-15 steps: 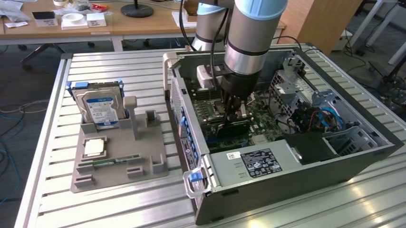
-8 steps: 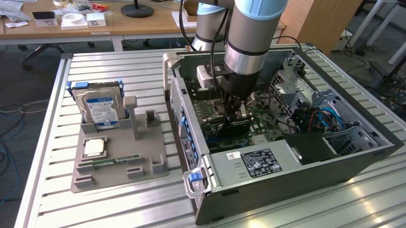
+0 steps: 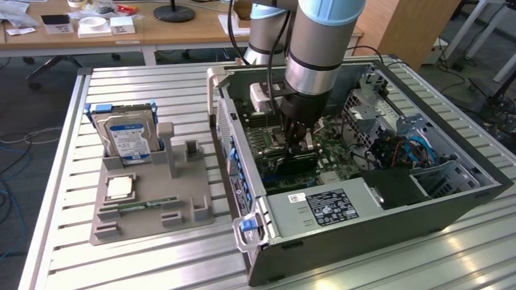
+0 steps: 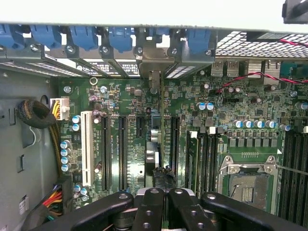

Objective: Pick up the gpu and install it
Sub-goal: 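Press down on the gpu until it lock into place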

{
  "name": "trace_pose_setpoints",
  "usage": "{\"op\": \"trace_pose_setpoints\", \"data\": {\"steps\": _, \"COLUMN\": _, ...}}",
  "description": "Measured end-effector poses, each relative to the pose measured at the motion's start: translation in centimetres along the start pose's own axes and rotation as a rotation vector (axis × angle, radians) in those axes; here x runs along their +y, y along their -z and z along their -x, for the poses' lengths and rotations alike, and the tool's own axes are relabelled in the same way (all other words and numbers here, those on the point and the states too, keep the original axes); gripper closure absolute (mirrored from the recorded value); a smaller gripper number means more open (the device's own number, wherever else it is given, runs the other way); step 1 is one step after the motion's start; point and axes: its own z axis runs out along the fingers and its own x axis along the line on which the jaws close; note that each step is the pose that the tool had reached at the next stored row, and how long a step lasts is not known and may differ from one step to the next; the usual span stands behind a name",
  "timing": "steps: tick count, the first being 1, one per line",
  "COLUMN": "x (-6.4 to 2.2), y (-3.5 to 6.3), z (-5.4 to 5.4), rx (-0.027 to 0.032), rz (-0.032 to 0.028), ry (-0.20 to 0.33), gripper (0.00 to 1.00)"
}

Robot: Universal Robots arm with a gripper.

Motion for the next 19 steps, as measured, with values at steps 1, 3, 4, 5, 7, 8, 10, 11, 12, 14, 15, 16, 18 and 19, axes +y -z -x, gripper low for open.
{"op": "trace_pose_setpoints", "data": {"steps": 1, "x": 0.0, "y": 0.08, "z": 0.0, "rx": -0.0001, "rz": 0.0001, "ry": 0.0, "gripper": 0.89}}
{"op": "trace_pose_setpoints", "data": {"steps": 3, "x": -0.01, "y": 0.36, "z": 0.0, "rx": 0.0004, "rz": 0.0002, "ry": 0.0, "gripper": 0.89}}
{"op": "trace_pose_setpoints", "data": {"steps": 4, "x": -0.02, "y": 0.53, "z": 0.0, "rx": 0.0004, "rz": 0.0002, "ry": 0.0, "gripper": 0.89}}
{"op": "trace_pose_setpoints", "data": {"steps": 5, "x": -0.02, "y": 0.7, "z": 0.0, "rx": 0.0003, "rz": 0.0002, "ry": 0.0, "gripper": 0.89}}
{"op": "trace_pose_setpoints", "data": {"steps": 7, "x": -0.04, "y": 1.09, "z": 0.0, "rx": 0.0004, "rz": 0.0002, "ry": 0.0, "gripper": 0.89}}
{"op": "trace_pose_setpoints", "data": {"steps": 8, "x": -0.04, "y": 1.29, "z": 0.0, "rx": 0.0004, "rz": 0.0003, "ry": 0.0, "gripper": 0.89}}
{"op": "trace_pose_setpoints", "data": {"steps": 10, "x": -0.06, "y": 1.76, "z": 0.1, "rx": 0.0004, "rz": 0.0002, "ry": 0.0, "gripper": 0.89}}
{"op": "trace_pose_setpoints", "data": {"steps": 11, "x": -0.07, "y": 2.0, "z": 0.1, "rx": 0.0004, "rz": 0.0002, "ry": 0.0, "gripper": 0.89}}
{"op": "trace_pose_setpoints", "data": {"steps": 12, "x": -0.08, "y": 2.25, "z": 0.1, "rx": 0.0005, "rz": 0.0002, "ry": 0.0, "gripper": 0.89}}
{"op": "trace_pose_setpoints", "data": {"steps": 14, "x": -0.1, "y": 2.73, "z": 0.1, "rx": 0.0004, "rz": 0.0002, "ry": 0.0, "gripper": 0.89}}
{"op": "trace_pose_setpoints", "data": {"steps": 15, "x": -0.1, "y": 2.96, "z": 0.1, "rx": 0.0003, "rz": 0.0002, "ry": 0.0, "gripper": 0.89}}
{"op": "trace_pose_setpoints", "data": {"steps": 16, "x": -0.11, "y": 3.21, "z": 0.1, "rx": 0.0004, "rz": 0.0002, "ry": 0.0, "gripper": 0.89}}
{"op": "trace_pose_setpoints", "data": {"steps": 18, "x": -0.13, "y": 3.66, "z": 0.1, "rx": 0.0004, "rz": 0.0002, "ry": 0.0, "gripper": 0.89}}
{"op": "trace_pose_setpoints", "data": {"steps": 19, "x": -0.14, "y": 3.88, "z": 0.1, "rx": 0.0005, "rz": 0.0002, "ry": 0.0, "gripper": 0.89}}
